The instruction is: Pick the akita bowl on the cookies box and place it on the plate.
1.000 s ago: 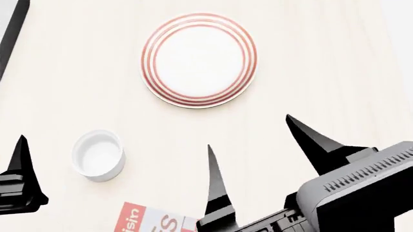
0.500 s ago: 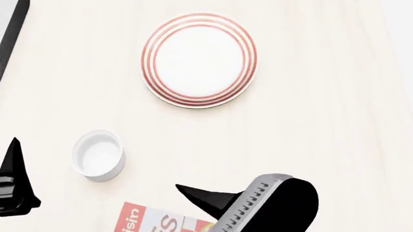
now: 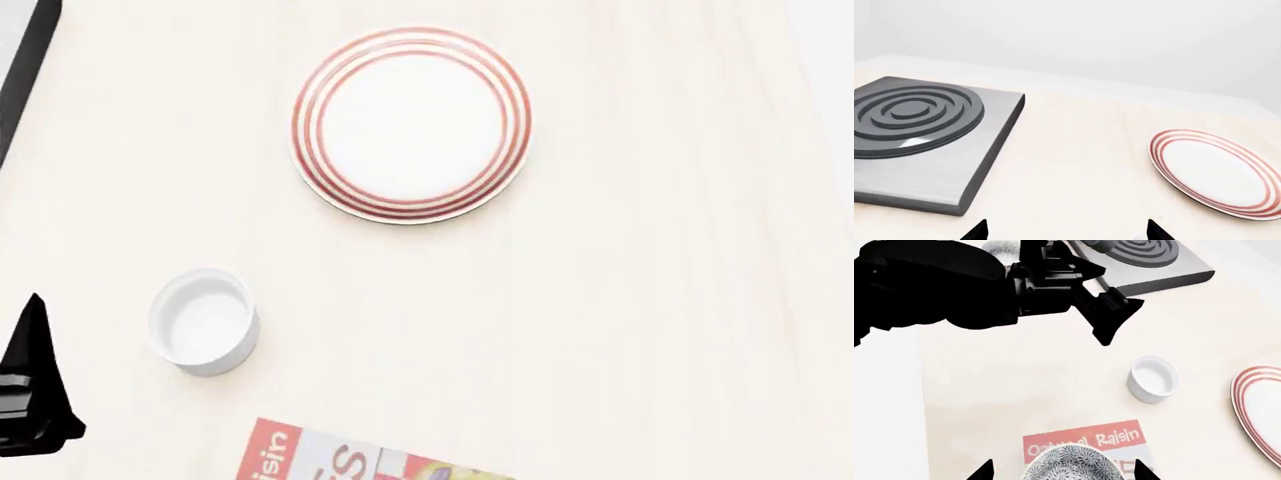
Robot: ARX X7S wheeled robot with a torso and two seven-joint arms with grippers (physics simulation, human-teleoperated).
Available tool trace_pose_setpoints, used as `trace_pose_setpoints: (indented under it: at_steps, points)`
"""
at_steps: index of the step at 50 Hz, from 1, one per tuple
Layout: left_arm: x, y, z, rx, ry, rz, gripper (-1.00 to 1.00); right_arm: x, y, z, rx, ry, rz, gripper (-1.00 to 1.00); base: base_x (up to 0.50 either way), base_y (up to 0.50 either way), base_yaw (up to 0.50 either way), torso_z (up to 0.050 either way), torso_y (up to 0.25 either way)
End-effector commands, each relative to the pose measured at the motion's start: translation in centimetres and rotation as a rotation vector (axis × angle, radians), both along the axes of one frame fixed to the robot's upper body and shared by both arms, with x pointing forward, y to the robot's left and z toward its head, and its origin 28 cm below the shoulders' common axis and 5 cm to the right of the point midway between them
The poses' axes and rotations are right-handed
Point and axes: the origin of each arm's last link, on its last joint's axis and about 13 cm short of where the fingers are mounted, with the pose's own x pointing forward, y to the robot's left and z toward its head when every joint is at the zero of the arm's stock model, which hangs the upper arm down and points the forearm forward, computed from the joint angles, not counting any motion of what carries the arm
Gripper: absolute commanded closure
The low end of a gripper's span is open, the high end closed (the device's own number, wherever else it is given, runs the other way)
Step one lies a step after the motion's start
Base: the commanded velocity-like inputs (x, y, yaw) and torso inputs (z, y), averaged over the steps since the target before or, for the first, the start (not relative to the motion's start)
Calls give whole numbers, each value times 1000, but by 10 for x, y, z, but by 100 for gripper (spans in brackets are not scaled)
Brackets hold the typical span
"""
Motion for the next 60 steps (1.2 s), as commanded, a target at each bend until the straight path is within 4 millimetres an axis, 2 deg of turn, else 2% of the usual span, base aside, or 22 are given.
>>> trace_pose_setpoints:
  at_steps: [1,7,25,43,60]
  points:
    - [-1,0,-1,-2,4,-4,-100,-6,3,-1,-104,12,51,-100,0,0,0,0,0]
    - [-1,1,-1,-2,5,-3,-100,-6,5,-5,-131,20,63,-100,0,0,0,0,0]
    - [0,1,-4,-3,13,-8,-100,12,11,-19,-302,45,86,-100,0,0,0,0,0]
    - [0,2,-4,-9,16,-6,-100,10,16,-26,-373,44,143,-100,0,0,0,0,0]
    - [1,2,-7,-16,27,-10,-100,16,13,-31,-463,38,119,-100,0,0,0,0,0]
